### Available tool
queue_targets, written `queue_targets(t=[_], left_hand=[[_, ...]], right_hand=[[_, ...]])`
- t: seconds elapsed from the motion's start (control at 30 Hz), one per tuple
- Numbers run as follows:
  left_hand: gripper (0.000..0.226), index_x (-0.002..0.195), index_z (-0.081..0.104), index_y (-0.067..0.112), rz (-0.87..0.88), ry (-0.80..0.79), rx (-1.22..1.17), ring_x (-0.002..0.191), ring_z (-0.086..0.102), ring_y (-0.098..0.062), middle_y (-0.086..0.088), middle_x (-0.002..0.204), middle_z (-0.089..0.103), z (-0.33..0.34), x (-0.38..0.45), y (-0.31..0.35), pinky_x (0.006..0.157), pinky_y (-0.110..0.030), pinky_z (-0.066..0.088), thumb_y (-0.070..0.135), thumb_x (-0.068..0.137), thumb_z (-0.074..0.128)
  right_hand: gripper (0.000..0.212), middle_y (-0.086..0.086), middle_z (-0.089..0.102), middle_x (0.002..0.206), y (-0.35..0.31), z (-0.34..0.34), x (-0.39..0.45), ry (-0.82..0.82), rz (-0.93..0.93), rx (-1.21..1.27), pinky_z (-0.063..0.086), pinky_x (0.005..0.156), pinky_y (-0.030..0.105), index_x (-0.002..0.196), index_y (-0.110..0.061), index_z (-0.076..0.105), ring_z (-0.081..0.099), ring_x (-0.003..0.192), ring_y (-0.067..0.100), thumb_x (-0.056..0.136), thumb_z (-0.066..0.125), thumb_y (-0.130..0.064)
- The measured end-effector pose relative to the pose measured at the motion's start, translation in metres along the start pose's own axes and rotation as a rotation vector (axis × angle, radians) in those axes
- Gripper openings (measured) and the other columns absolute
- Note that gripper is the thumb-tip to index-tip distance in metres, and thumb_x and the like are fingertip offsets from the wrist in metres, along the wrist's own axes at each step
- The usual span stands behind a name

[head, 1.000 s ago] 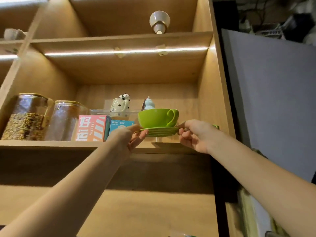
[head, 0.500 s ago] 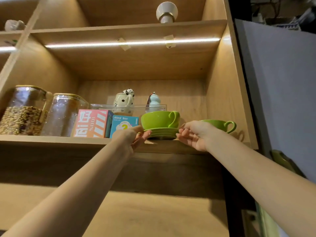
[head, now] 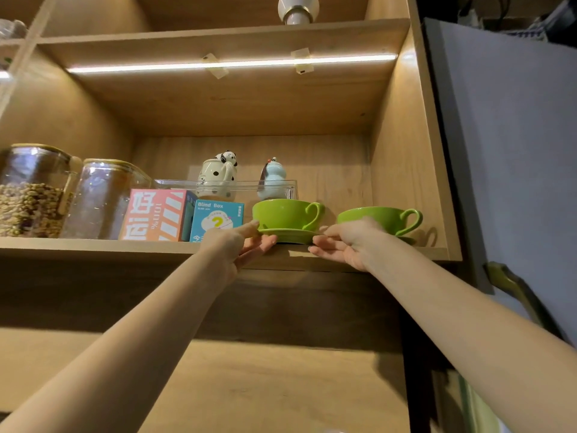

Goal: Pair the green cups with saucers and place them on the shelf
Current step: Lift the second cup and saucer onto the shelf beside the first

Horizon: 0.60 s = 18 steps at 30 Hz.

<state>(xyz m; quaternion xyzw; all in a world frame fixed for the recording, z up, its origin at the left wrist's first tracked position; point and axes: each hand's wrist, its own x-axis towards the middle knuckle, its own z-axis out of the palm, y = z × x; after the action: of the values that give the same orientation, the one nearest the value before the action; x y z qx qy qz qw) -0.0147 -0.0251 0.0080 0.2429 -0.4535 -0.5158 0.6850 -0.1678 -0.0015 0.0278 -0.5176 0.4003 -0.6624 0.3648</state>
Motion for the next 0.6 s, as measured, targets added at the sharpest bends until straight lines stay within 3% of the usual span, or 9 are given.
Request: queue_targets(t=[0.07,0.1,0.17,0.23,0.3,0.4,0.47,0.6], left_hand=[[0.021,0.102,0.043,0.0,0.101,0.038,0.082,0.037,0.063,-0.018,-0.018,0.079,0.06,-0.002,-0.004,-0.005,0.037,-0.027,0.054,0.016,0.09,0.051],[0.023,0.105,0.045,-0.002,0.247,0.119,0.264,0.045,0.066,-0.022,-0.019,0.08,0.061,-0.005,-0.003,-0.011,0.045,-0.031,0.057,0.017,0.092,0.046],[0.032,0.115,0.051,0.001,0.675,0.294,0.794,0.076,0.065,-0.031,-0.02,0.098,0.062,-0.013,-0.002,-0.025,0.073,-0.039,0.055,0.017,0.089,0.043],[0.042,0.126,0.047,0.008,0.926,0.26,1.053,0.104,0.054,-0.029,-0.016,0.121,0.051,-0.017,-0.009,-0.038,0.089,-0.036,0.042,0.02,0.086,0.047],[0.06,0.137,0.036,0.013,0.954,0.165,1.179,0.125,0.042,-0.025,-0.01,0.141,0.04,-0.019,-0.009,-0.049,0.103,-0.035,0.033,0.033,0.08,0.044],[0.08,0.146,0.009,0.016,0.966,0.15,1.366,0.144,0.011,-0.014,-0.003,0.157,0.014,-0.021,-0.003,-0.061,0.116,-0.032,0.006,0.043,0.074,0.033],[0.084,0.146,-0.003,0.017,0.947,0.15,1.41,0.143,-0.002,-0.009,0.0,0.158,0.003,-0.022,0.002,-0.065,0.116,-0.033,-0.005,0.045,0.074,0.029],[0.082,0.145,-0.008,0.017,0.938,0.167,1.463,0.14,-0.011,-0.005,0.002,0.158,-0.003,-0.022,0.008,-0.068,0.115,-0.037,-0.011,0.046,0.075,0.025]], right_hand=[[0.014,0.016,0.057,0.07,0.003,-0.006,-0.007,0.078,-0.124,-0.138,0.057,0.048,0.028,0.102,0.003,0.052,0.058,0.054,0.018,0.092,0.043,0.002],[0.017,0.014,0.059,0.07,0.007,-0.011,-0.011,0.122,-0.241,-0.247,0.054,0.042,0.024,0.106,0.002,0.053,0.059,0.054,0.018,0.093,0.043,-0.002],[0.025,0.01,0.066,0.082,0.02,-0.019,-0.016,0.204,-0.589,-0.557,0.057,0.056,0.024,0.113,-0.002,0.056,0.065,0.069,0.018,0.094,0.042,-0.007],[0.034,0.008,0.065,0.114,0.038,-0.023,-0.022,0.204,-0.862,-0.888,0.049,0.089,0.028,0.124,-0.01,0.053,0.059,0.103,0.02,0.093,0.039,-0.008],[0.044,0.003,0.048,0.14,0.052,-0.022,-0.023,0.128,-0.921,-1.148,0.031,0.108,0.03,0.137,-0.014,0.037,0.038,0.128,0.017,0.094,0.036,-0.012],[0.055,-0.004,0.019,0.156,0.06,-0.019,-0.021,0.073,-0.838,-1.325,0.01,0.117,0.034,0.146,-0.019,0.01,0.009,0.142,0.014,0.096,0.032,-0.022],[0.058,-0.004,0.011,0.158,0.061,-0.017,-0.02,0.072,-0.808,-1.359,0.003,0.117,0.037,0.146,-0.02,0.003,0.003,0.143,0.014,0.096,0.031,-0.027],[0.057,-0.002,0.011,0.158,0.06,-0.015,-0.011,0.066,-0.773,-1.4,-0.002,0.118,0.042,0.146,-0.019,0.005,0.002,0.144,0.016,0.095,0.03,-0.029]])
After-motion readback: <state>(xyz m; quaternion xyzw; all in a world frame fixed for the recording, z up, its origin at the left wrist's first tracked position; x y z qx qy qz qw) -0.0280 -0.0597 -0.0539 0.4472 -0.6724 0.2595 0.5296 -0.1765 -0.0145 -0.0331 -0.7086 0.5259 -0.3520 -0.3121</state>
